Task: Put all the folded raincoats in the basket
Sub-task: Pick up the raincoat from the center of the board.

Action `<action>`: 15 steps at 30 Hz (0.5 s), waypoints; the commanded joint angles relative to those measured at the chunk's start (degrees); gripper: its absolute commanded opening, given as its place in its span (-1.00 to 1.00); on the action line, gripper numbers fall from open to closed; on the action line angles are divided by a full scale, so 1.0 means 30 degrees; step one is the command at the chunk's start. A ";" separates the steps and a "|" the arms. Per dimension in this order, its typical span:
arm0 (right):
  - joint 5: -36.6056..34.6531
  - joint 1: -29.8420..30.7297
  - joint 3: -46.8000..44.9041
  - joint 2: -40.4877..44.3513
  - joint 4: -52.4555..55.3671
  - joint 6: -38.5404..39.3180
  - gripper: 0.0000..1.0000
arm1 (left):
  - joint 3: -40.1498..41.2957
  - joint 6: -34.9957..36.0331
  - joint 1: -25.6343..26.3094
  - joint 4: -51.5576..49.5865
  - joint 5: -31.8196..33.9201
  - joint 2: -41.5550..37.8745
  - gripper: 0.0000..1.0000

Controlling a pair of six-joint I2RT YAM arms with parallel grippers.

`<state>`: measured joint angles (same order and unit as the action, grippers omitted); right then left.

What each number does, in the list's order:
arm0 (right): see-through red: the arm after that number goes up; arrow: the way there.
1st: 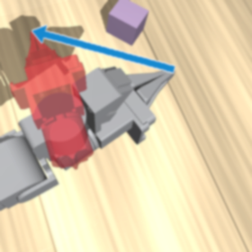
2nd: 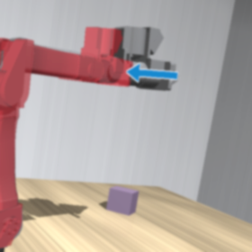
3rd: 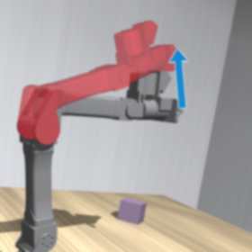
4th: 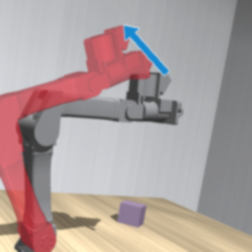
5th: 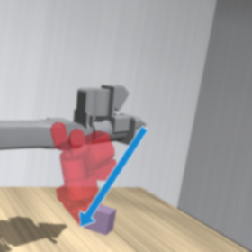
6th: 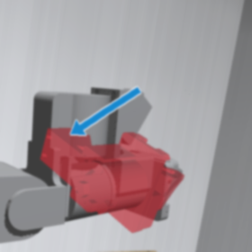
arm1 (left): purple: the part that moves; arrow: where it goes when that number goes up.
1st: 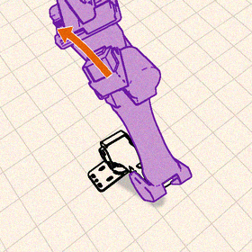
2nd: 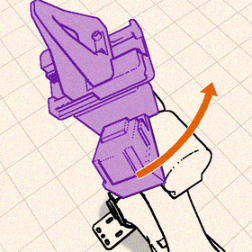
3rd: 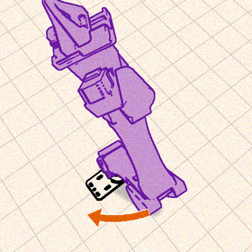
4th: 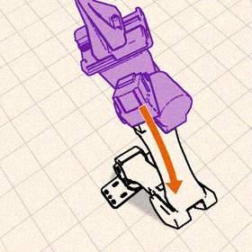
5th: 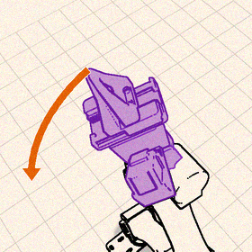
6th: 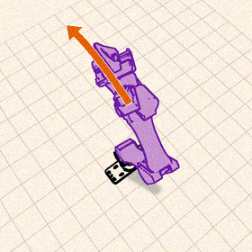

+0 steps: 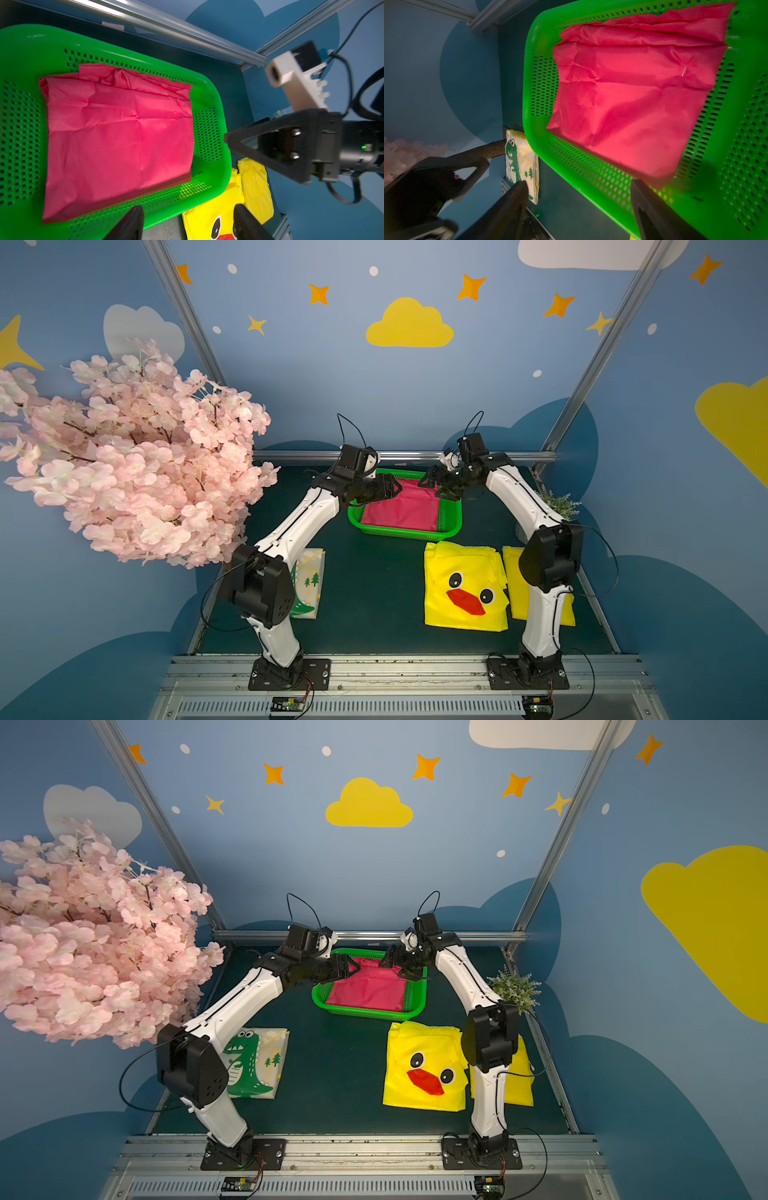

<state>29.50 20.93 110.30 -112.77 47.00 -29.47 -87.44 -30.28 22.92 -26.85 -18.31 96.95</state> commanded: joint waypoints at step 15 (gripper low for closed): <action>-0.3093 -0.0765 -1.5430 1.2270 -0.0556 -0.0762 0.65 | 1.2765 -0.3966 0.4094 0.5477 -0.0117 -0.6627 0.51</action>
<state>22.46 19.62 67.92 -79.46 45.23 -30.28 -51.05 -39.72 33.58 -15.44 -18.55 76.84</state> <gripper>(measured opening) 0.827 0.754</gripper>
